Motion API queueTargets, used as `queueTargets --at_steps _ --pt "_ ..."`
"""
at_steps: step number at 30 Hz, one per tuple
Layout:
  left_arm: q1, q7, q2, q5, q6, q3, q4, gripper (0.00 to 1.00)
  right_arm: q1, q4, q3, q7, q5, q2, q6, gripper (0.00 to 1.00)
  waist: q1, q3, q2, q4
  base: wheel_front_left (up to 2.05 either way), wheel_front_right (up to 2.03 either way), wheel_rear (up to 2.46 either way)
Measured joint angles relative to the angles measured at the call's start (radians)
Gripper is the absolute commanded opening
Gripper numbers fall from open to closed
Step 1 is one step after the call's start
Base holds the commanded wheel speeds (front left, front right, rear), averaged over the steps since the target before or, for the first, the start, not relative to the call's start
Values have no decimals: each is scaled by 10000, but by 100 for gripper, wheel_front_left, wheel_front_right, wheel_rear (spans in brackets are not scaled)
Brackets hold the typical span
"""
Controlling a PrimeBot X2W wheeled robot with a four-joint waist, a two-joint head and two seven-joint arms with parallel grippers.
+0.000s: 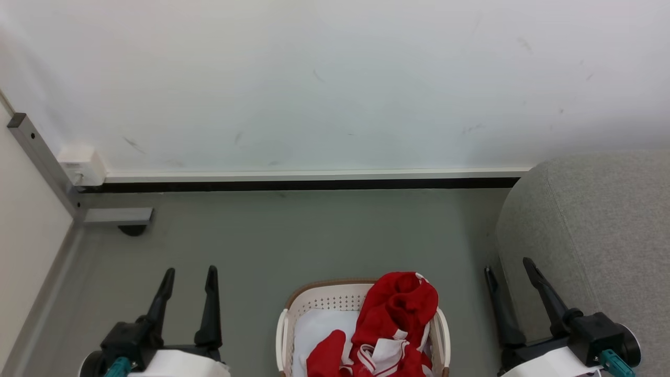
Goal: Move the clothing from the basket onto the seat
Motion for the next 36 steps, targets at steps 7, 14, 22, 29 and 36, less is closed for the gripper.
queueTargets --at_steps 7,14,22,29,36 --pt "-44 0 2 -58 -63 52 -29 100 -57 -98 -163 0 -4 -4 0 100 0 210 0 -211 0 0 0" --pt "-297 -2 4 -54 -209 186 -67 100 -299 -368 -276 0 -48 0 0 100 0 658 0 -529 0 0 0" --pt "-960 -2 6 155 -552 240 -13 100 -742 -871 -541 -2 128 -12 0 100 1 1596 0 -951 0 0 0" --pt "-1580 -2 169 272 -713 295 679 100 -1139 -1164 -660 -4 355 -8 0 100 1 2389 0 -1329 0 0 0" --pt "-2417 -2 767 529 -809 -274 2288 100 -1536 -1607 -702 -4 794 -10 0 100 2 3254 0 -1895 0 0 0"
